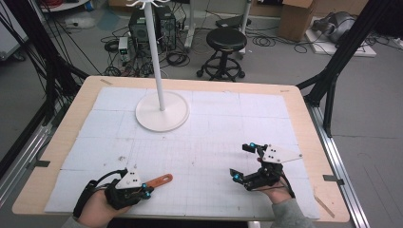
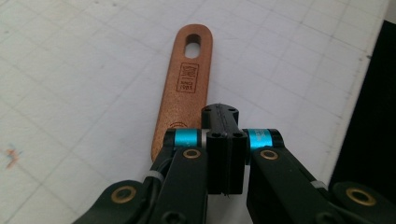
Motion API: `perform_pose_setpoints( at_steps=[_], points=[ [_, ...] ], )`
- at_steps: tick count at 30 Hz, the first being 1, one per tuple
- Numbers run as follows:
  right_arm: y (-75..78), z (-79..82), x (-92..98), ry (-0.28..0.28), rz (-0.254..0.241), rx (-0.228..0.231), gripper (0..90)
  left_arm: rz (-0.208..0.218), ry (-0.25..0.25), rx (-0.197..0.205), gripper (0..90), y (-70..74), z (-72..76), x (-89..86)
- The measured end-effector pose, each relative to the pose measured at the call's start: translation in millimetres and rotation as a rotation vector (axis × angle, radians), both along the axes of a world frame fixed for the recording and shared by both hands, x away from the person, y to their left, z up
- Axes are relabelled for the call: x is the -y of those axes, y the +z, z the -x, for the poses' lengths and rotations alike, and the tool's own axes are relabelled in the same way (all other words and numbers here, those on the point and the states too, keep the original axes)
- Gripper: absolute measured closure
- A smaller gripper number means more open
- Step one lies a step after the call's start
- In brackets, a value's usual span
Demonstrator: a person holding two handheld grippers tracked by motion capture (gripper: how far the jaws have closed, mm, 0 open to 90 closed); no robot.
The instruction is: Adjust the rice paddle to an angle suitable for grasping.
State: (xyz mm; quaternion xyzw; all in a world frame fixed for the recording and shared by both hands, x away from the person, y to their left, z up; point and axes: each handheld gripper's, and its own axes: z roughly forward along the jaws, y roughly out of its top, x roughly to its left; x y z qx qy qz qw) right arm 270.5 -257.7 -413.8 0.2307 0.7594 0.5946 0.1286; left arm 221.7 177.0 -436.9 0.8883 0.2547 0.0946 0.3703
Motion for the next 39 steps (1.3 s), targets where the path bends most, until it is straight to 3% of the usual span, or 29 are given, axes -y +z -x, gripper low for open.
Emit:
perform_pose_setpoints(
  at_steps=[13, 18, 24, 27, 32, 34, 35, 37, 39],
  points=[
    [-0.4, -0.4, -0.4, 0.005, 0.003, 0.003, 0.0, -0.003, 0.060, 0.027, 89.6, -0.6, -7.0, -7.1],
    [-0.4, -0.3, -0.6, 0.004, 0.003, 0.002, 0.0, 0.055, 0.057, 0.024, 86.7, 4.4, -6.9, -11.4],
    [-0.9, -0.7, -1.4, 0.007, 0.009, 0.003, 0.0, 0.139, 0.076, 0.025, 71.7, 9.9, -10.3, -19.5],
    [-1.1, -0.6, -1.4, 0.007, 0.010, -0.004, 0.0, 0.166, 0.056, 0.032, 61.7, 14.2, -9.2, -22.1],
    [-1.3, -0.7, -2.1, 0.008, 0.014, -0.005, 0.0, 0.173, -0.031, 0.097, 45.2, 23.8, -5.8, -21.8],
    [-1.3, -0.7, -2.1, 0.007, 0.013, -0.005, 0.0, 0.216, -0.083, 0.085, 35.4, 25.9, -5.7, -19.0],
    [-1.3, -0.7, -2.0, 0.007, 0.014, -0.003, 0.0, 0.231, -0.114, 0.085, 26.5, 26.8, -6.1, -16.9],
    [-1.5, -1.0, -2.3, 0.008, 0.013, -0.004, 0.0, 0.228, -0.122, 0.088, 18.2, 29.2, -7.1, -11.5],
    [-1.5, -0.7, -2.4, 0.009, 0.015, -0.006, 0.0, 0.216, -0.141, 0.069, 15.5, 31.7, -9.1, -4.5]
  ],
)
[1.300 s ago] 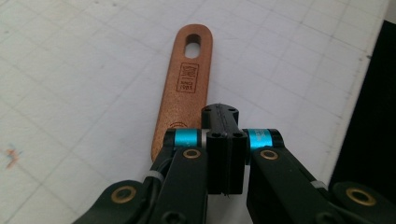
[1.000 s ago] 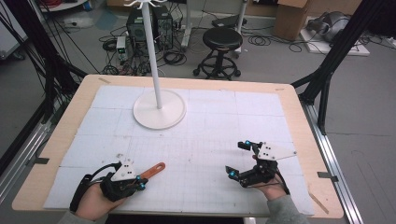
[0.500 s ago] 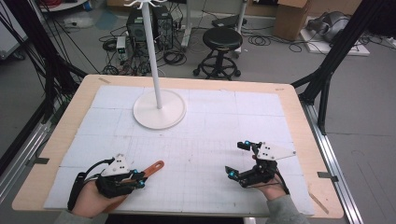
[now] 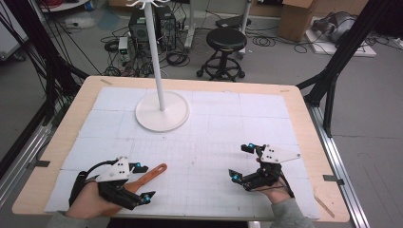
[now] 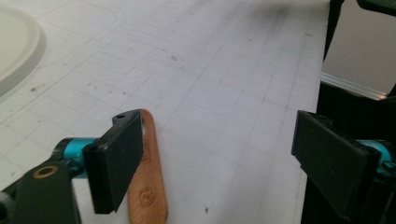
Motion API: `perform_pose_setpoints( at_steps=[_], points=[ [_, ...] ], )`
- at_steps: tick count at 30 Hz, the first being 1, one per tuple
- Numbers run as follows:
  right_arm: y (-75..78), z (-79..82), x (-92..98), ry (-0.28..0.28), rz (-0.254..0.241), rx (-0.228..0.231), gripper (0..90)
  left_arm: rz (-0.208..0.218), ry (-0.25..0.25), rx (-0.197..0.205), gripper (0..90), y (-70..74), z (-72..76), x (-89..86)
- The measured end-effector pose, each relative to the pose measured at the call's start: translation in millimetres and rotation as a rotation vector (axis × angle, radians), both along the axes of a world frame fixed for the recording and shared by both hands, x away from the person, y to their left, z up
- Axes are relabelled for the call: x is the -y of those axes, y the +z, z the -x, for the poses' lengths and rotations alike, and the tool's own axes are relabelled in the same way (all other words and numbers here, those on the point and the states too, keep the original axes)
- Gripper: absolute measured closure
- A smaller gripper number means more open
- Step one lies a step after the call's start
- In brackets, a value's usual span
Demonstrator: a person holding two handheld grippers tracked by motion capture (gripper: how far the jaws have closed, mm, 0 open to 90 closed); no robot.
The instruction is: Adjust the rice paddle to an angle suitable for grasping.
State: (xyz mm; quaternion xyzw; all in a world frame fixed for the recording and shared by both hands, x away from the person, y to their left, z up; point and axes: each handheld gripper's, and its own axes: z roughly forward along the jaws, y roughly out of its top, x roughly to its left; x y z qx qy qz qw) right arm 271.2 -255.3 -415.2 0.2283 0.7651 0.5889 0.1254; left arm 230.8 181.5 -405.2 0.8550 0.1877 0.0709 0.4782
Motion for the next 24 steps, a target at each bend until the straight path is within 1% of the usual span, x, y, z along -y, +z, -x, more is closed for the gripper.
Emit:
perform_pose_setpoints(
  at_steps=[2, 5, 7, 9, 11, 12, 14, 16, 17, 18, 19, 22, 24],
  points=[
    [0.3, 0.6, 0.1, 0.002, -0.002, -0.005, 0.0, -0.030, -0.006, -0.019, 12.4, 2.2, -0.3, 5.3],
    [0.1, 0.1, 0.3, 0.002, -0.002, -0.002, 0.0, -0.032, -0.052, -0.069, 6.8, 9.7, 1.4, 6.5],
    [-0.1, 0.0, 0.0, 0.003, -0.001, -0.001, 0.0, -0.040, -0.057, -0.060, 6.4, 16.1, 2.1, 4.5],
    [-0.2, 0.0, -0.3, 0.006, 0.002, -0.001, 0.0, -0.050, -0.034, -0.059, 6.4, 21.2, -0.4, 3.3],
    [-0.4, -0.3, -0.8, 0.006, 0.004, 0.001, 0.0, -0.074, -0.014, -0.058, 6.4, 24.0, -5.2, 3.3],
    [-0.4, 0.1, -0.9, 0.007, 0.006, -0.003, 0.0, -0.083, -0.002, -0.062, 6.4, 24.0, -7.7, 3.7],
    [-0.2, 0.4, -1.1, 0.007, 0.004, -0.006, 0.0, -0.130, 0.014, -0.083, 6.4, 21.6, -13.1, 4.8],
    [-0.3, 0.1, -0.8, 0.009, 0.003, -0.004, 0.0, -0.164, 0.025, -0.074, 6.4, 18.4, -16.8, 6.1],
    [-0.5, -0.5, -0.7, 0.008, 0.004, 0.001, 0.0, -0.174, 0.027, -0.082, 6.4, 17.3, -19.1, 6.4],
    [-0.7, -0.6, -0.8, 0.009, 0.007, -0.005, 0.0, -0.178, 0.034, -0.091, 6.4, 16.4, -21.0, 7.2],
    [-1.1, -0.6, -1.2, 0.009, 0.010, -0.012, 0.0, -0.183, 0.044, -0.086, 6.4, 15.7, -22.7, 8.1],
    [-1.5, -0.5, -2.6, 0.019, 0.019, -0.007, 0.0, -0.194, 0.061, -0.081, 6.4, 11.8, -24.7, 12.6],
    [-0.7, 0.5, -2.5, 0.023, 0.016, -0.003, 0.0, -0.206, 0.044, -0.095, 6.4, 8.2, -24.5, 15.0]
  ],
)
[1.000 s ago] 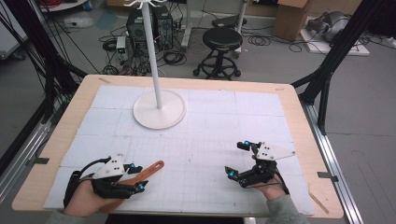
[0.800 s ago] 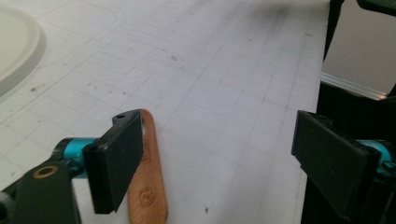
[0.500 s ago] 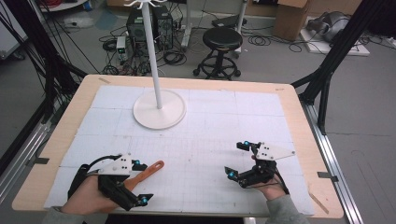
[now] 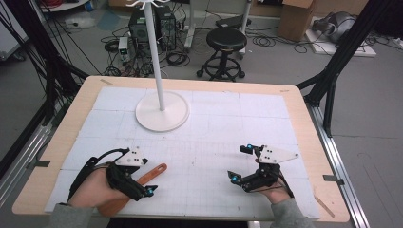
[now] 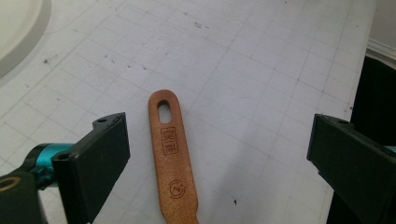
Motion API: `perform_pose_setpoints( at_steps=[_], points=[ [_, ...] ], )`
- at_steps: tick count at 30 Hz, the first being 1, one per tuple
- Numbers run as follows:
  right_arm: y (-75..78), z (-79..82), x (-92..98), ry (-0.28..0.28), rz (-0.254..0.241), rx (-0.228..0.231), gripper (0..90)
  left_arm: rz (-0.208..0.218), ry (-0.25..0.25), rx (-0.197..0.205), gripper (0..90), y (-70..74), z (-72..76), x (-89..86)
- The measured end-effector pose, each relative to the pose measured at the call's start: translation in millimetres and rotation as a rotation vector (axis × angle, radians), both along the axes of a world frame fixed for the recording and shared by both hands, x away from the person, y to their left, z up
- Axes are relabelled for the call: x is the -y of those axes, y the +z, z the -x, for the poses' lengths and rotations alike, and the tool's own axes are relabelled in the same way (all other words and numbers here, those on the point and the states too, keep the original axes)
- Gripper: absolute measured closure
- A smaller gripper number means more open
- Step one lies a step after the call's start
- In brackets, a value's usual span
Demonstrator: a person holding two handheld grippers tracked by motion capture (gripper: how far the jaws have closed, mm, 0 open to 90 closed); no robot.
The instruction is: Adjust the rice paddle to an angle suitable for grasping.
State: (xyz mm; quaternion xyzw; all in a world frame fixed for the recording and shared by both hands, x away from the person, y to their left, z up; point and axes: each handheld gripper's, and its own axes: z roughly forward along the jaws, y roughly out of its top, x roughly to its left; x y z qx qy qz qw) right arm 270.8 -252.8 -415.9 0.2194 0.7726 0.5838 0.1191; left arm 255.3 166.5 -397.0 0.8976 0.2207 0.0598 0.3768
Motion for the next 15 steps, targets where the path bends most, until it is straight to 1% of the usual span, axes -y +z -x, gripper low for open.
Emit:
perform_pose_setpoints(
  at_steps=[1, 2, 3, 4, 5, 6, 8, 12, 15],
  points=[
    [0.5, 0.2, 0.5, 0.000, -0.004, 0.004, 0.0, -0.009, -0.009, -0.005, 7.0, -1.5, -0.2, 0.3],
    [0.9, 0.6, 1.3, -0.002, -0.008, 0.000, 0.0, -0.018, -0.007, -0.011, 7.4, -2.7, 0.4, 0.6],
    [0.9, 0.1, 1.9, -0.004, -0.014, 0.005, 0.0, -0.030, -0.010, -0.005, 7.4, -3.5, 1.6, -0.2],
    [0.9, -0.1, 2.5, -0.003, -0.014, 0.001, 0.0, -0.039, -0.016, 0.000, 7.7, -3.7, 3.9, -1.9],
    [0.6, -0.6, 2.5, -0.004, -0.015, 0.002, 0.0, -0.038, -0.023, 0.004, 8.9, -3.8, 6.9, -4.7],
    [0.3, -0.8, 2.1, -0.002, -0.013, -0.003, 0.0, -0.038, -0.023, 0.016, 9.6, -3.7, 9.4, -7.4],
    [-0.3, -1.4, 0.6, 0.000, -0.005, -0.003, 0.0, -0.043, -0.030, 0.017, 9.6, -3.8, 12.8, -11.6],
    [-0.7, -1.0, -1.3, 0.005, 0.006, -0.007, 0.0, -0.054, -0.020, 0.010, 9.6, -5.1, 11.4, -13.6],
    [-0.4, -0.8, -0.6, 0.003, 0.004, -0.006, 0.0, -0.052, -0.016, 0.005, 9.7, -8.4, 10.0, -12.0]
  ],
)
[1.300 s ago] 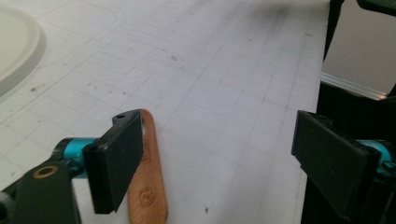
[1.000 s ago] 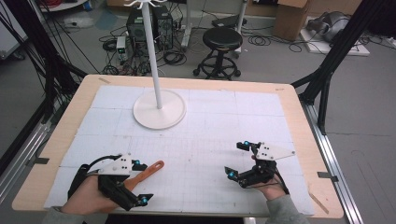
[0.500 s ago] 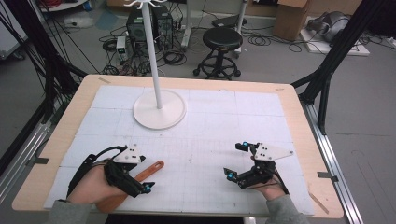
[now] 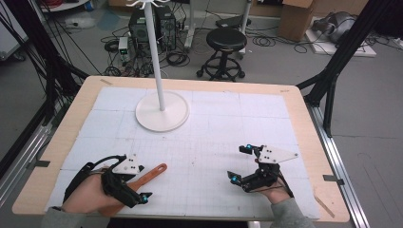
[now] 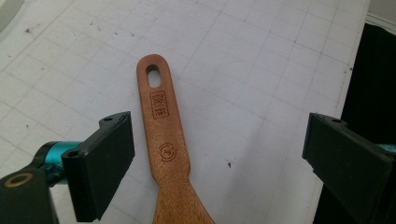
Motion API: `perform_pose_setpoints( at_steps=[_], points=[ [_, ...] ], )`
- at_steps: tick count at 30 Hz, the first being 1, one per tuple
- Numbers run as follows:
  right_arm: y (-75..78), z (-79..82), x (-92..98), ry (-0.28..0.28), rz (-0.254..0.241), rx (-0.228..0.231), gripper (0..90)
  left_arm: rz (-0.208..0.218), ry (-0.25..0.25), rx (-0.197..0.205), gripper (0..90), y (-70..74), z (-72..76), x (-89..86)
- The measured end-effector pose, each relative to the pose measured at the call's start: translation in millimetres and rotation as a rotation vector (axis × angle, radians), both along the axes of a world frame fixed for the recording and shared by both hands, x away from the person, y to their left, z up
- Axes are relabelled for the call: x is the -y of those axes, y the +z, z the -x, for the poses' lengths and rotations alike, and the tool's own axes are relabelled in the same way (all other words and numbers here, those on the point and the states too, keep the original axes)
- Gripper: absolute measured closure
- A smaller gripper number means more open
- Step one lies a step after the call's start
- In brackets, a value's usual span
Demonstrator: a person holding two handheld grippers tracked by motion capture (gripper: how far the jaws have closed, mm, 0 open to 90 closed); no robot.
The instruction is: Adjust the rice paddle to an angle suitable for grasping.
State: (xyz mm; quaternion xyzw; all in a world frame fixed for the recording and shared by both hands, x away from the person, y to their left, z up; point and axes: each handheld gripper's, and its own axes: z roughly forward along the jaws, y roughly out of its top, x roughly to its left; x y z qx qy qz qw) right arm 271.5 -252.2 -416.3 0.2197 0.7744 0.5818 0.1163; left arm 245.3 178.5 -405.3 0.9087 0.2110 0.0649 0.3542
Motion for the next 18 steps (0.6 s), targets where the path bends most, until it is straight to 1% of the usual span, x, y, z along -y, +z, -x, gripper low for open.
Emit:
perform_pose_setpoints(
  at_steps=[2, 4, 6, 7, 8, 11, 14, 16, 18],
  points=[
    [-0.4, -0.8, 0.0, 0.002, -0.001, 0.004, 0.0, -0.003, 0.010, -0.006, 10.7, -0.4, -1.8, 1.3],
    [-0.9, -1.1, -0.6, 0.007, 0.002, -0.001, 0.0, -0.007, 0.020, -0.026, 12.4, -0.7, -3.6, 3.4],
    [-1.3, -1.0, -1.5, 0.010, 0.005, -0.009, 0.0, -0.028, 0.012, -0.039, 15.4, -1.5, -5.4, 4.8],
    [-1.6, -1.4, -1.7, 0.012, 0.010, -0.003, 0.0, -0.033, 0.015, -0.037, 16.4, -3.0, -5.9, 5.7],
    [-1.7, -1.4, -1.8, 0.013, 0.010, -0.003, 0.0, -0.047, 0.018, -0.039, 17.5, -3.7, -6.5, 6.1],
    [-1.7, -1.2, -2.0, 0.013, 0.011, -0.007, 0.0, -0.065, 0.024, -0.047, 21.8, -4.9, -8.9, 6.2],
    [-2.2, -1.4, -2.3, 0.013, 0.013, -0.011, 0.0, -0.073, 0.047, -0.052, 24.7, -5.3, -12.1, 5.2],
    [-2.3, -1.3, -2.9, 0.016, 0.017, -0.018, 0.0, -0.082, 0.064, -0.066, 27.2, -5.7, -15.3, 4.1],
    [-2.8, -1.8, -3.4, 0.018, 0.022, -0.015, 0.0, -0.086, 0.083, -0.087, 30.6, -6.7, -17.4, 3.9]
  ],
)
